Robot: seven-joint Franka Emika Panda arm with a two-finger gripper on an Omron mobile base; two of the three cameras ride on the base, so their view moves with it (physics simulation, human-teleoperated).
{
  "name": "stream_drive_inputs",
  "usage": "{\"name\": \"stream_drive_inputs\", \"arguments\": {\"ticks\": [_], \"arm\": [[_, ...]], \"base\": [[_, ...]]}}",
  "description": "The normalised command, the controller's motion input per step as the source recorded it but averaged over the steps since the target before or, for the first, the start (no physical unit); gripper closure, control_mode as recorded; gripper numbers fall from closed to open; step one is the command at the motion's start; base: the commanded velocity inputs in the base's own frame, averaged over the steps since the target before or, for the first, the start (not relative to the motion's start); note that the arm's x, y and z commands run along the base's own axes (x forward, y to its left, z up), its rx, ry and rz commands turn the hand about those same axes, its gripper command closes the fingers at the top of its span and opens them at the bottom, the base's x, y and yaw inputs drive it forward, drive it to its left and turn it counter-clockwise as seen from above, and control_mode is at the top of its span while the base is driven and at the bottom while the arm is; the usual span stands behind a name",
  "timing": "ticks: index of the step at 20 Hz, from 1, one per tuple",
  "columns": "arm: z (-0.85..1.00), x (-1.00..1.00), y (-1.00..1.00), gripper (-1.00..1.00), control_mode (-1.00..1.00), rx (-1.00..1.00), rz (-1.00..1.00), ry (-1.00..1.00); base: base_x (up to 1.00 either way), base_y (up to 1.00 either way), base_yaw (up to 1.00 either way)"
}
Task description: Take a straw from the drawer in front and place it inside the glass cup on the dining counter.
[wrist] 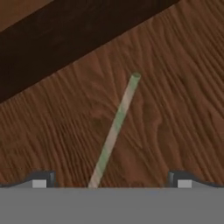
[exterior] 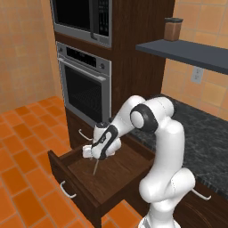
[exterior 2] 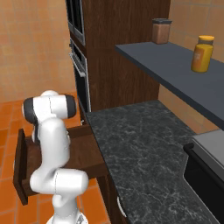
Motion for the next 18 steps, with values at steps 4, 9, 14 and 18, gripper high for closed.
{"name": "stream_drive_inputs", "arguments": {"ticks": [4, 9, 14, 18], "arm": [[-0.30, 0.54, -0.01, -1.00, -1.00, -0.06, -0.12, 0.00], [-0.26, 0.49, 0.00, -1.00, -1.00, -0.01, -0.07, 0.00], [-0.34, 0.28, 0.00, -1.00, -1.00, 0.00, -0.03, 0.00], [-0.39, 0.26, 0.00, -1.00, -1.00, 0.00, -0.03, 0.00]], "base": [[0.00, 0.00, 0.00], [0.00, 0.00, 0.00], [0.00, 0.00, 0.00], [0.00, 0.00, 0.00]]}}
